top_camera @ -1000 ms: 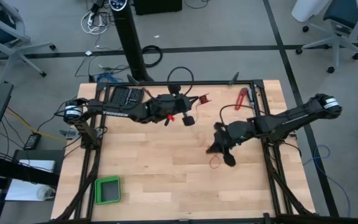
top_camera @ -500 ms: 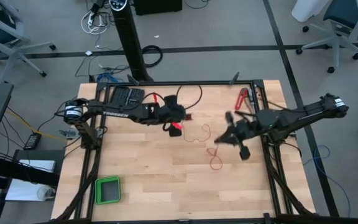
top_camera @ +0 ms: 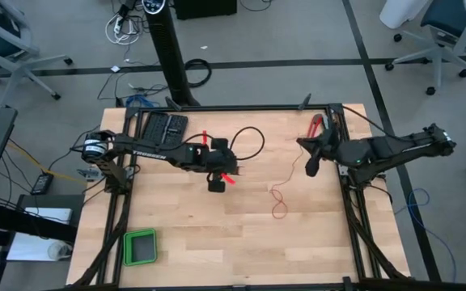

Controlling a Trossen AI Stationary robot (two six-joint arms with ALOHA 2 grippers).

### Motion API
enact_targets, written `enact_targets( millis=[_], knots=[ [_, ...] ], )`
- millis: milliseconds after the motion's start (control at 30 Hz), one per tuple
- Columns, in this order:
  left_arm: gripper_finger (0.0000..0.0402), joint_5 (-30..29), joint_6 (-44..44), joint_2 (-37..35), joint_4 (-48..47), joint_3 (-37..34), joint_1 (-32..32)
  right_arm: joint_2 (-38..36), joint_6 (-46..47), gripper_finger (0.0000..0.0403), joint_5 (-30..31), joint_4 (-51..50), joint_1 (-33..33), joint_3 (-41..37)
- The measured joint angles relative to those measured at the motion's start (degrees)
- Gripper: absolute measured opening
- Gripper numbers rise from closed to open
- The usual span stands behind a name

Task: Coil cords
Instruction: Uncoil the red wire from the black spool

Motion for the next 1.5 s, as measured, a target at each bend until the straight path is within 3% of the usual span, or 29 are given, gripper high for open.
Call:
enact_targets(
  millis=[167, 400, 600, 767, 933, 1133, 1333, 1500],
  knots=[
    [0.0000, 3.53, 2.90, -0.01, 9.03, 0.00, -0.11, 3.17, 10.82, 0.0003, -5.41, -9.36, -0.65, -0.01],
    [0.0000, 5.04, 7.29, -0.06, 30.36, 0.00, -0.11, 10.37, 13.91, 0.0003, -17.15, -9.03, -0.65, -0.02],
    [0.0000, 4.48, 7.25, -0.12, 50.01, 0.00, 0.40, 17.27, 9.73, 0.0003, -21.59, -1.80, -0.52, -0.01],
    [0.0000, -2.11, 7.14, 0.12, 57.12, 0.00, 1.73, 22.56, 0.01, 0.0003, -29.10, 12.19, -0.51, -0.01],
    [0.0000, -8.64, 7.56, 0.17, 55.64, 0.01, 3.46, 25.87, -9.73, 0.0003, -42.39, 26.65, 0.01, -0.02],
    [0.0001, -13.64, 10.46, 0.20, 43.80, 0.02, 5.52, 24.31, -12.97, 0.0003, -53.92, 32.97, 1.13, -0.02],
    [0.0002, -14.01, 10.17, 0.23, 26.82, 0.02, 6.04, 17.16, -14.18, 0.0003, -53.65, 33.50, 2.79, -0.02],
    [0.0003, -13.95, 7.25, 0.25, 15.18, 0.02, 4.72, 9.53, -15.67, 0.0003, -43.29, 31.62, 4.11, -0.02]
  ],
)
